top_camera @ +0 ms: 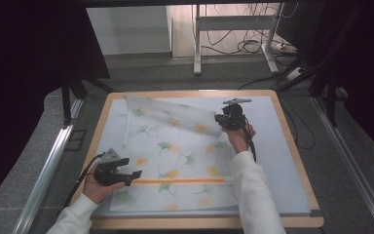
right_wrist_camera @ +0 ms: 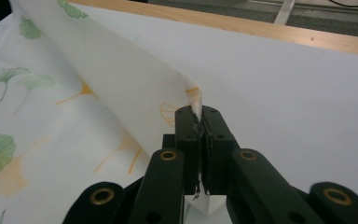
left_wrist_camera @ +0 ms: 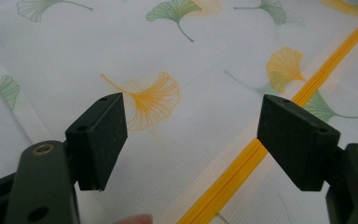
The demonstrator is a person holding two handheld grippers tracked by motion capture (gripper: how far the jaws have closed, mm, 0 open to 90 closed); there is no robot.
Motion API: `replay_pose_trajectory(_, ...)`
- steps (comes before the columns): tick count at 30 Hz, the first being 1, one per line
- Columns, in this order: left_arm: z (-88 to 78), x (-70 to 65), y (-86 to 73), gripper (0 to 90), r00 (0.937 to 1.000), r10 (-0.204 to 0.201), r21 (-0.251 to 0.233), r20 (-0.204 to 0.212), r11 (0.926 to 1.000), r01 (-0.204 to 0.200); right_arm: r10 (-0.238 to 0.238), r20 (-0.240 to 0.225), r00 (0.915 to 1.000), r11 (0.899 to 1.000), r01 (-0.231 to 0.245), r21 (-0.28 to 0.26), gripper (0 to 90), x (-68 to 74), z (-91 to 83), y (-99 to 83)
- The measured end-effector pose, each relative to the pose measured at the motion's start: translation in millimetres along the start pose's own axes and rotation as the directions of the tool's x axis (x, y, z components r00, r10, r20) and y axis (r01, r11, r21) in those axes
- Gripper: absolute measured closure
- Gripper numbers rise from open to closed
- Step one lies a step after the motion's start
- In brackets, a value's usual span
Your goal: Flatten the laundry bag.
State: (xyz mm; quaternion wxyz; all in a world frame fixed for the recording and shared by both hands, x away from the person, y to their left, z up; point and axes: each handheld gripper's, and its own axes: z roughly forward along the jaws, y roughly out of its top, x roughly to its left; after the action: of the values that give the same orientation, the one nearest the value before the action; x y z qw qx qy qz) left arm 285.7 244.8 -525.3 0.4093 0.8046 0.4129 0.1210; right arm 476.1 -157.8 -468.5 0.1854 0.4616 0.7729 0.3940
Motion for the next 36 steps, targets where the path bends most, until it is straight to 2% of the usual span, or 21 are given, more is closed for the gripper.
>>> replay_pose_trajectory(2,0.0,0.4,0.2,23.8,1.0000,-0.002,-0.002,0.000,1.0000,0.002,-0.004,0.014,0.9999,1.000,0.004,-0.018,85.5,-2.6,3.8,2.5)
replay_pose_trajectory(5,0.6,1.6,0.5,23.8,1.0000,-0.006,-0.001,0.000,1.0000,0.006,-0.001,0.025,0.9997,1.000,0.001,-0.013,84.2,-6.6,10.6,8.0)
replay_pose_trajectory(6,0.8,2.0,0.6,23.8,1.0000,-0.008,-0.002,0.000,1.0000,0.008,-0.007,0.037,0.9993,1.000,0.008,-0.029,81.4,-7.2,12.0,9.7)
replay_pose_trajectory(8,1.1,2.8,0.6,23.8,1.0000,-0.009,-0.003,-0.004,1.0000,0.009,-0.019,0.082,0.9965,0.999,0.021,-0.030,69.9,-8.5,15.2,14.4)
replay_pose_trajectory(10,0.7,3.5,0.4,23.9,0.9999,-0.010,-0.007,-0.005,0.9999,0.010,-0.041,0.157,0.9867,0.998,0.047,-0.036,61.0,-8.4,15.7,17.0)
replay_pose_trajectory(11,0.2,3.8,0.3,23.9,0.9999,-0.011,-0.007,-0.004,0.9999,0.011,-0.045,0.176,0.9833,0.998,0.053,-0.040,58.4,-8.2,14.4,17.6)
replay_pose_trajectory(15,0.5,3.6,0.3,23.9,0.9999,-0.011,-0.009,-0.001,0.9999,0.011,-0.036,0.180,0.9830,0.997,0.049,-0.067,52.8,-6.3,3.1,14.9)
replay_pose_trajectory(18,0.3,2.6,0.5,23.9,1.0000,-0.007,-0.008,0.000,0.9999,0.007,-0.040,0.138,0.9896,0.996,0.050,-0.069,52.0,-2.5,-8.7,10.6)
replay_pose_trajectory(20,0.1,1.8,1.0,23.8,1.0000,-0.007,-0.011,0.000,0.9999,0.007,-0.045,0.090,0.9949,0.997,0.049,-0.051,51.4,0.5,-16.5,7.8)
replay_pose_trajectory(23,0.8,1.7,1.6,23.8,1.0000,-0.006,-0.010,-0.002,0.9999,0.006,-0.062,0.040,0.9973,0.997,0.064,-0.053,51.3,6.6,-29.6,0.8)
replay_pose_trajectory(25,0.7,1.9,1.8,23.8,1.0000,-0.006,-0.010,-0.004,0.9999,0.006,-0.060,-0.008,0.9982,0.998,0.060,-0.034,49.6,10.1,-37.0,-4.9)
replay_pose_trajectory(28,-0.2,1.8,1.9,23.8,0.9999,-0.009,-0.015,-0.004,0.9998,0.009,-0.084,-0.058,0.9948,0.996,0.082,-0.029,48.9,17.9,-48.6,-19.9)
replay_pose_trajectory(33,0.6,1.2,2.7,23.9,0.9999,-0.007,-0.015,-0.007,0.9999,0.007,-0.126,-0.126,0.9840,0.992,0.125,-0.017,48.4,28.9,-67.5,-48.4)
replay_pose_trajectory(36,0.5,-0.5,3.6,24.1,1.0000,-0.004,-0.015,-0.005,0.9999,0.004,-0.127,-0.159,0.9792,0.992,0.124,-0.025,49.9,32.7,-81.3,-64.7)
